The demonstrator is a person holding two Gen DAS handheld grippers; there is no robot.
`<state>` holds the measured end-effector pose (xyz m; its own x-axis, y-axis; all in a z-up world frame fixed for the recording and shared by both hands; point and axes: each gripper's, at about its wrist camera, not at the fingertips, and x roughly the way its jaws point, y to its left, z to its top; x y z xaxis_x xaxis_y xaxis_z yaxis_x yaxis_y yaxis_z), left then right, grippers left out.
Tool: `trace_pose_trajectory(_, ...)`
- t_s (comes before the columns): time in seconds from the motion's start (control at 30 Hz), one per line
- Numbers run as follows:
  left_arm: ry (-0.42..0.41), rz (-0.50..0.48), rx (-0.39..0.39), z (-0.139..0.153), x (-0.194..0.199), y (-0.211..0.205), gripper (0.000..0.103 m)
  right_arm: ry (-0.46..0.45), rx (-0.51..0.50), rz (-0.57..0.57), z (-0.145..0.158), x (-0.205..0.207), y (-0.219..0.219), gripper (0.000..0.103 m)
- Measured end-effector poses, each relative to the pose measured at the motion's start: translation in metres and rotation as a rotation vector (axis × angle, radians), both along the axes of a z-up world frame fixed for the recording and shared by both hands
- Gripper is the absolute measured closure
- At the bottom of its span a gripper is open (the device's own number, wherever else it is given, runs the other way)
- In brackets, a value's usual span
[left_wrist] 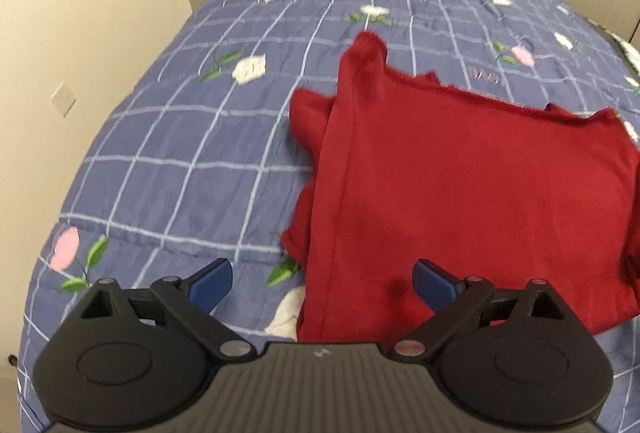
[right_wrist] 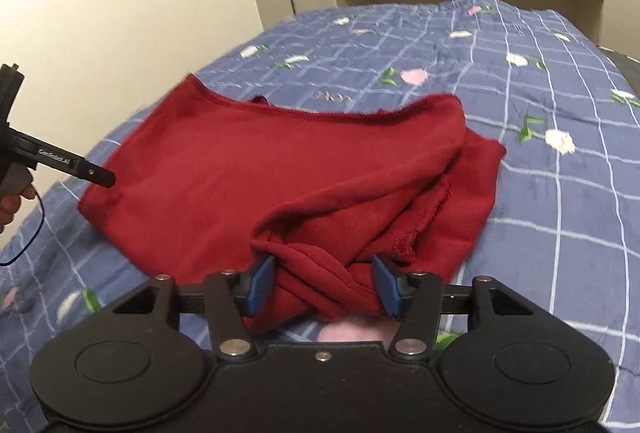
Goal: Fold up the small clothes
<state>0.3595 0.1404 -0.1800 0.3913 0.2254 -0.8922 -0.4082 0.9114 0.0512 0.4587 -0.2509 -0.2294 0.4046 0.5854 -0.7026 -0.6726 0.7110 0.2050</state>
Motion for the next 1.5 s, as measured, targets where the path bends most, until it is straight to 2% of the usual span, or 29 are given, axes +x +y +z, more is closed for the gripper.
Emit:
trace_pose_trajectory(0.07, 0.033, 0.016, 0.013, -0.010, 0.000, 0.001, 0.004, -0.013, -0.037, -0.006, -0.004, -0.002, -0.004, 0.038)
trace_pose_trajectory(0.13, 0.068, 0.035, 0.022, -0.019, -0.002, 0.005, 0.004, -0.011, -0.058, -0.022, -0.004, -0.004, -0.016, 0.037)
trace_pose_trajectory(0.23, 0.059, 0.059, -0.008, -0.021, -0.011, 0.009, 0.004, 0.000, -0.101, -0.083, -0.003, -0.006, -0.042, 0.038)
trace_pose_trajectory(0.33, 0.068, 0.065, -0.002, -0.020, -0.015, 0.012, 0.003, 0.013, -0.140, -0.162, -0.003, -0.009, -0.068, 0.038)
trace_pose_trajectory(0.4, 0.068, 0.063, 0.006, -0.017, -0.015, 0.010, 0.003, 0.007, -0.135, -0.216, 0.003, -0.012, -0.079, 0.037)
trace_pose_trajectory(0.47, 0.047, 0.056, 0.018, -0.011, -0.016, 0.007, 0.003, -0.014, -0.087, -0.227, 0.010, -0.018, -0.083, 0.032)
trace_pose_trajectory(0.53, 0.020, 0.040, 0.020, -0.006, -0.016, 0.002, 0.002, -0.044, -0.011, -0.180, 0.019, -0.021, -0.073, 0.020)
trace_pose_trajectory(0.6, 0.016, 0.028, 0.021, -0.006, -0.013, -0.005, 0.001, -0.047, 0.052, -0.092, 0.024, -0.020, -0.057, 0.019)
trace_pose_trajectory(0.67, 0.035, 0.012, 0.022, -0.009, -0.007, -0.012, 0.001, -0.058, 0.040, 0.012, 0.023, -0.019, -0.034, 0.020)
trace_pose_trajectory(0.77, 0.045, -0.012, 0.040, -0.012, -0.001, -0.019, 0.001, -0.070, 0.025, 0.147, 0.016, -0.017, -0.015, 0.031)
trace_pose_trajectory(0.8, 0.045, -0.014, 0.046, -0.012, -0.001, -0.020, 0.001, -0.075, 0.024, 0.171, 0.014, -0.015, -0.011, 0.044)
trace_pose_trajectory(0.83, 0.050, -0.012, 0.051, -0.013, -0.001, -0.020, 0.001, -0.085, 0.007, 0.189, 0.013, -0.014, -0.009, 0.070)
trace_pose_trajectory(0.87, 0.057, -0.009, 0.053, -0.014, -0.001, -0.020, 0.001, -0.098, -0.021, 0.198, 0.012, -0.012, -0.008, 0.084)
trace_pose_trajectory(0.97, 0.081, 0.015, 0.057, -0.019, -0.002, -0.015, 0.001, -0.087, -0.019, 0.223, 0.014, -0.009, -0.022, 0.091)
trace_pose_trajectory(1.03, 0.088, 0.033, 0.052, -0.021, -0.004, -0.011, 0.001, -0.097, -0.063, 0.223, 0.014, -0.011, -0.034, 0.096)
trace_pose_trajectory(1.2, 0.097, 0.089, 0.000, -0.026, -0.008, 0.003, 0.001, -0.031, -0.114, 0.177, 0.007, -0.011, -0.066, 0.097)
trace_pose_trajectory(1.27, 0.101, 0.095, 0.001, -0.022, -0.007, 0.003, 0.001, -0.024, -0.144, 0.160, 0.005, -0.012, -0.072, 0.096)
trace_pose_trajectory(1.33, 0.089, 0.082, 0.029, -0.013, -0.007, -0.002, 0.001, -0.038, -0.126, 0.113, 0.013, -0.012, -0.077, 0.083)
trace_pose_trajectory(1.37, 0.068, 0.067, 0.043, -0.007, -0.007, -0.006, 0.001, -0.054, -0.111, 0.086, 0.018, -0.012, -0.077, 0.079)
trace_pose_trajectory(1.43, 0.013, 0.039, 0.058, 0.005, -0.005, -0.012, 0.001, -0.102, -0.078, 0.042, 0.028, -0.012, -0.072, 0.056)
trace_pose_trajectory(1.5, -0.047, 0.010, 0.064, 0.015, 0.003, -0.020, 0.001, -0.134, -0.035, 0.021, 0.033, -0.007, -0.059, 0.046)
